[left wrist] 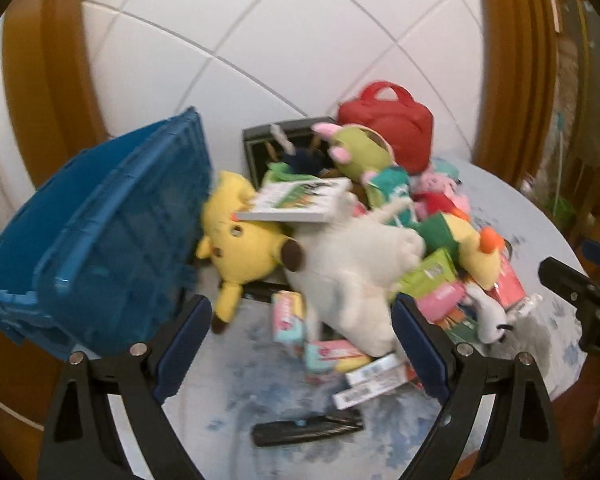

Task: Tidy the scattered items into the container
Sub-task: 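Move both tools back toward the pile on the table, then grasp the black rolled bag with the left tool while the right tool grasps the grey fluffy plush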

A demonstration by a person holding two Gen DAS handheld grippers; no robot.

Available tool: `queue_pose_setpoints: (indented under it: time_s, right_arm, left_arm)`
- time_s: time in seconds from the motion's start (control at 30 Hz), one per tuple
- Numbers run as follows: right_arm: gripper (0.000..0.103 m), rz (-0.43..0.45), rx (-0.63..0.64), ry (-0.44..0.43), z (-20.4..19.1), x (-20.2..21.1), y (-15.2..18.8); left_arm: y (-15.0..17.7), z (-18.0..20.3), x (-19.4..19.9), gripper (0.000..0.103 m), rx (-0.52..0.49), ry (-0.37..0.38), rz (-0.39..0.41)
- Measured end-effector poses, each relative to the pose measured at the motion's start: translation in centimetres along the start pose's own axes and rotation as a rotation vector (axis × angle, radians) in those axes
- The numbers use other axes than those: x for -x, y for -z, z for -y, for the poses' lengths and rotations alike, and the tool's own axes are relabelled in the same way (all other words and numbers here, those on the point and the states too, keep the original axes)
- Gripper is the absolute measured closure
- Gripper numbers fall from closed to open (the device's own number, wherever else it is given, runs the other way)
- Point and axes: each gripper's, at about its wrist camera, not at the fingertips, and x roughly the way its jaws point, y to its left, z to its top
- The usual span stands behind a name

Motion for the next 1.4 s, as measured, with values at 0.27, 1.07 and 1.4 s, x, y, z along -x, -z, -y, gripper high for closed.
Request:
queue_pose_setpoints:
  time_s: [0.27, 1.07, 1.4]
  right_arm:
    - [0.000, -0.096, -0.142, 0.136, 8.4, -2.3, 3.5]
    - [0.000, -0.413, -0.081, 0.055, 20.7, -12.2, 11.8]
    - [0.000, -0.486, 0.067, -0.099, 19.5, -15.0, 14.0]
  left_arm:
    - [0.1, 5.3, -4.2, 0.011, -0.084, 0.085, -0.057]
    - [5.2, 18.3, -12.3, 0.011, -0.051, 0.051, -0.274]
    - [11.2, 17.4, -13.4, 0.011, 0.054, -0.037, -0.417]
